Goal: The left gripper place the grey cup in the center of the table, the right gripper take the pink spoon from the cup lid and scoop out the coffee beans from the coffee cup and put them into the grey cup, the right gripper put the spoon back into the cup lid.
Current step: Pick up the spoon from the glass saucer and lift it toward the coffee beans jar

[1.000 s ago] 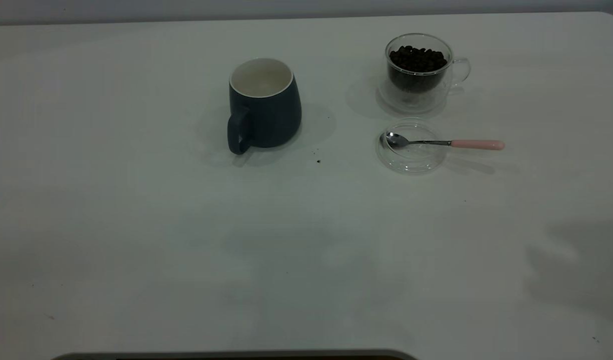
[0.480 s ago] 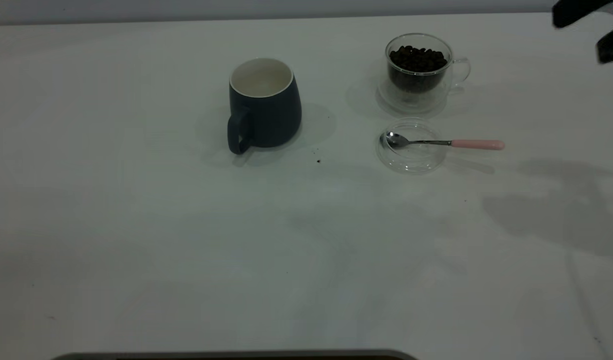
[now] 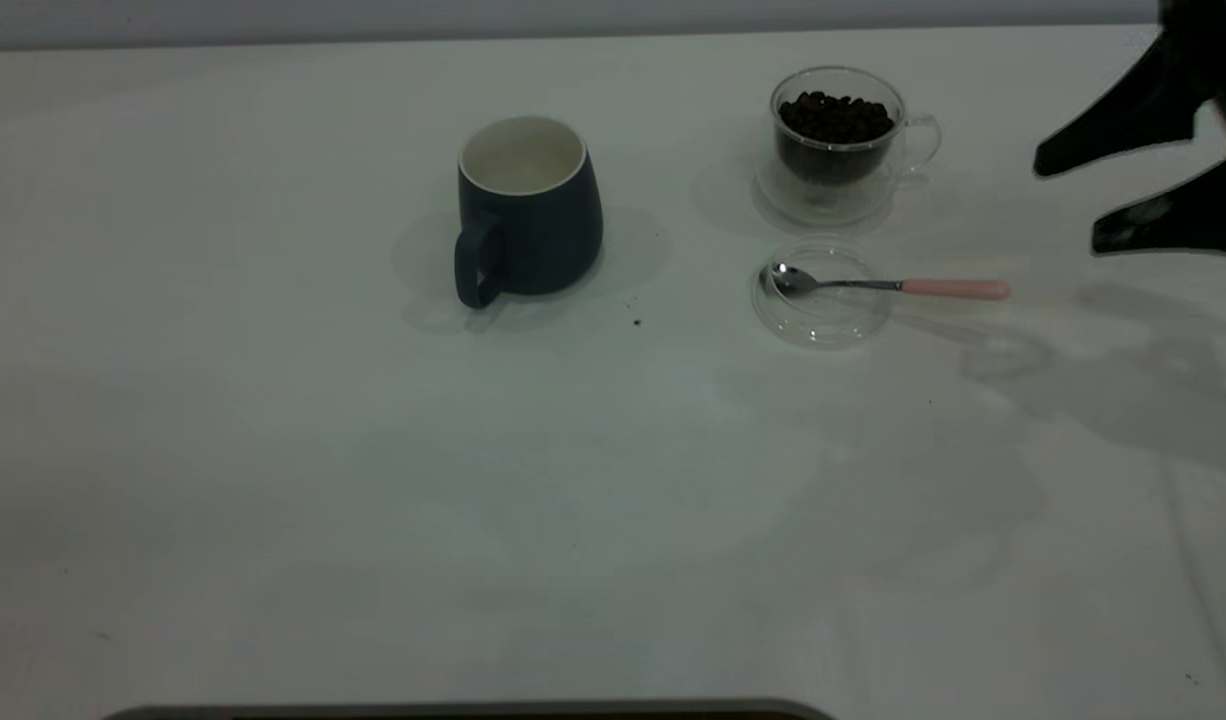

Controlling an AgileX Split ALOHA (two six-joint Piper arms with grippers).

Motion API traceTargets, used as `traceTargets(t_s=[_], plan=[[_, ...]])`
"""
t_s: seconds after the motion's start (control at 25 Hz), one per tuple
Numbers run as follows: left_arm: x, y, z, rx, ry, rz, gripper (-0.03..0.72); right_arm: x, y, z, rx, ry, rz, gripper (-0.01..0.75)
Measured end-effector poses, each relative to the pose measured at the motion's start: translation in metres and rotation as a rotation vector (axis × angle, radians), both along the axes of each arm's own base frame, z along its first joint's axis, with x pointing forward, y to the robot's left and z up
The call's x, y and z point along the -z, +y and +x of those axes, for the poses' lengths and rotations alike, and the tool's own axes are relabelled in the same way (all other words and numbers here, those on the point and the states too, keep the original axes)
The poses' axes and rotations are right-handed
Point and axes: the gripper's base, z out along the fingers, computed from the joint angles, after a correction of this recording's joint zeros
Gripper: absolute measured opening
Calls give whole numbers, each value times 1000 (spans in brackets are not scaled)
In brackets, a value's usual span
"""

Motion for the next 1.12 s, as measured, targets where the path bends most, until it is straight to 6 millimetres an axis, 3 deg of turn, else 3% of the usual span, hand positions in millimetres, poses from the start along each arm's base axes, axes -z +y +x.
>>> traceTargets(t_s=[0.2,0.52,0.8,1.12], plan=[[0,0,0,0,0,0,565,31,0,3,50,15,29,598],[0,0,0,0,0,-1,565,65,0,2,125,33,66,598],[0,0,0,0,0,-1,565,84,-1,-1,120,61,67,598],[0,0,0,0,0,-1,565,93,1,12,71,3,95,597]])
